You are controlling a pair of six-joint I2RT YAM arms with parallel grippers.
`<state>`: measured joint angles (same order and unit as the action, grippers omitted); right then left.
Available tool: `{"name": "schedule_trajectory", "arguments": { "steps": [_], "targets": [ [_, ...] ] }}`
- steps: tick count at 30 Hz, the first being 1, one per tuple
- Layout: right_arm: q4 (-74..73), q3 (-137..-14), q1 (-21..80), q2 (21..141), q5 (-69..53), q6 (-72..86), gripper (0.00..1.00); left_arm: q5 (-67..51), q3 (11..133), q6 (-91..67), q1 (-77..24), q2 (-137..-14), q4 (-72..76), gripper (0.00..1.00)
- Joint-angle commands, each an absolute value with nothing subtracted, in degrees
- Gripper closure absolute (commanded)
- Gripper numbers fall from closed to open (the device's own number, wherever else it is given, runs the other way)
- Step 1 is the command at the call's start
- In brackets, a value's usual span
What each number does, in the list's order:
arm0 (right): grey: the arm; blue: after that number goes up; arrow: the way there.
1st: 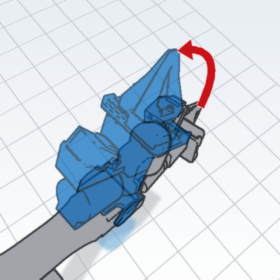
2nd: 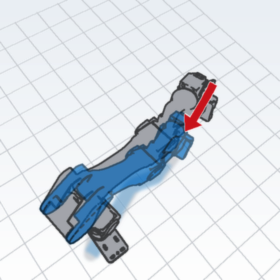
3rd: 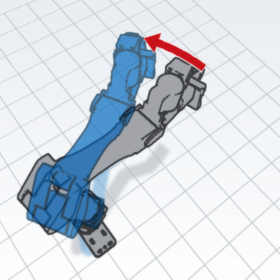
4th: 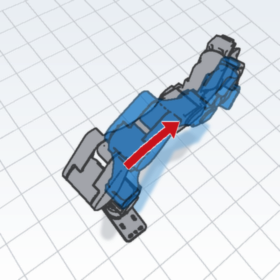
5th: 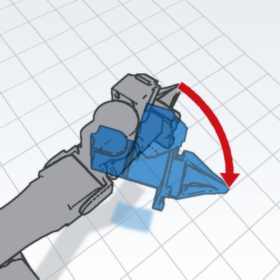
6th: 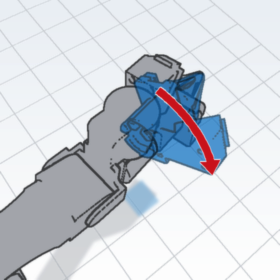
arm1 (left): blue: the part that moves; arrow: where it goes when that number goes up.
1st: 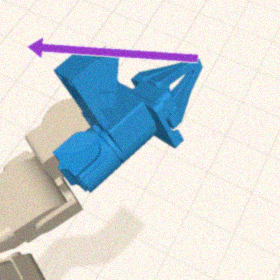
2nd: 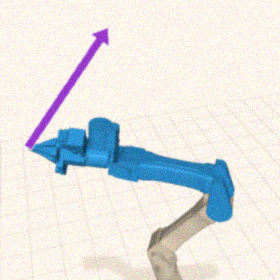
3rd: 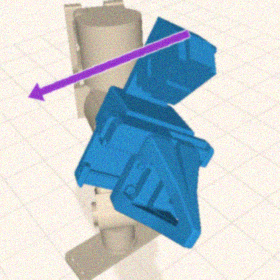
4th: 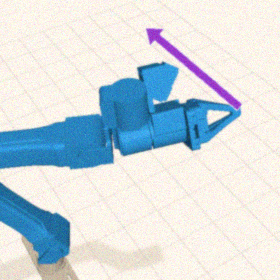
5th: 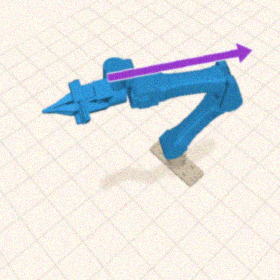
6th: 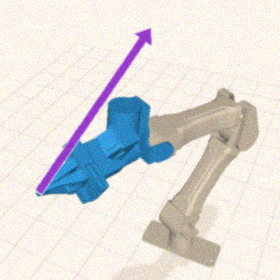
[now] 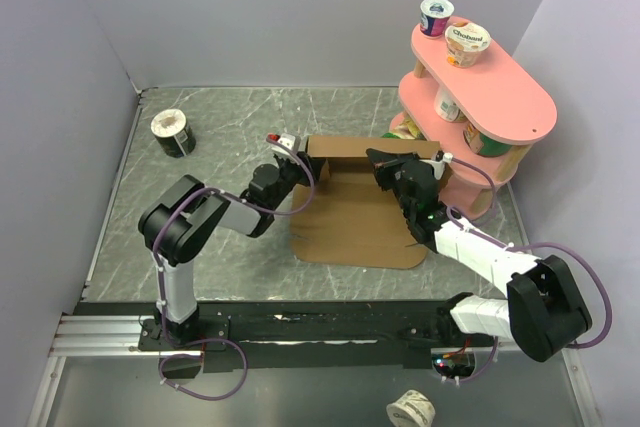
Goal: Fold the paper box
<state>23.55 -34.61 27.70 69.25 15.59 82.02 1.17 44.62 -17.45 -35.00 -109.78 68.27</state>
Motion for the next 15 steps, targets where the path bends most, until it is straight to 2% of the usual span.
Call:
{"name": "schedule_trajectory", "arguments": {
  "steps": [1,7,15],
  "targets": [
    [17.68,-36.12,28.30,69.70,10.63,80.68,1.00,10.01,45.26,-12.66,-36.73,-106.79,70.40,0.54],
    [15.91,-36.74,28.39,68.56,12.39,79.90,1.00,12.75,42.63,-6.70,-37.88,-104.59,70.66,0.56],
    [14.85,-37.44,28.39,68.03,13.10,78.31,1.00,2.66,40.43,-1.50,-37.97,-102.04,70.32,0.57]
  ]
}}
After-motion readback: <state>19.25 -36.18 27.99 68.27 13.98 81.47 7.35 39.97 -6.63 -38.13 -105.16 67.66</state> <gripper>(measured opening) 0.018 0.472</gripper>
